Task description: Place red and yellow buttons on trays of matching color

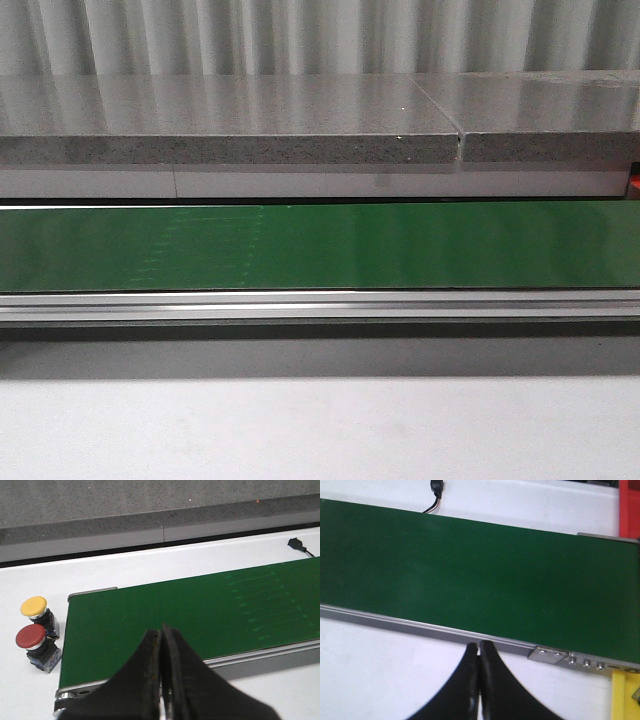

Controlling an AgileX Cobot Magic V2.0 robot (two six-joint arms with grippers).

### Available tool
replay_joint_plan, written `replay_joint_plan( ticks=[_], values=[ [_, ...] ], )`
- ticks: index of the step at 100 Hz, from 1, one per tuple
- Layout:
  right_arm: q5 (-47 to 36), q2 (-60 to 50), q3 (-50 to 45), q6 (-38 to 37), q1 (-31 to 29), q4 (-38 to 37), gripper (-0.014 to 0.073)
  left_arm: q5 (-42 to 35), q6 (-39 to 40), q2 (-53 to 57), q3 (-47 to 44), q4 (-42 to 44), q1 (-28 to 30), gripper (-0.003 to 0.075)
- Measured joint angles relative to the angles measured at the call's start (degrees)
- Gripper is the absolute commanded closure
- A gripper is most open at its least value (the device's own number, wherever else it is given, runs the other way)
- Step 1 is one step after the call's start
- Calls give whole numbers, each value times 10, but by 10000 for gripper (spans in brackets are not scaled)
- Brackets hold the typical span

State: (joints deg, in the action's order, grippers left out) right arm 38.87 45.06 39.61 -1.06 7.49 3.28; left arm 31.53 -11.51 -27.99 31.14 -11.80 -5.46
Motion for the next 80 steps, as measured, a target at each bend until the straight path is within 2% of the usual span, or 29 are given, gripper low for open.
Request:
replay_joint_plan(
  ticks=[40,80],
  values=[
    [4,-216,-101,0,0,0,659,0,0,0,0,0,0,740],
    [15,-249,-106,1,0,-1,659,-16,0,-5,0,-4,0,740]
  ],
)
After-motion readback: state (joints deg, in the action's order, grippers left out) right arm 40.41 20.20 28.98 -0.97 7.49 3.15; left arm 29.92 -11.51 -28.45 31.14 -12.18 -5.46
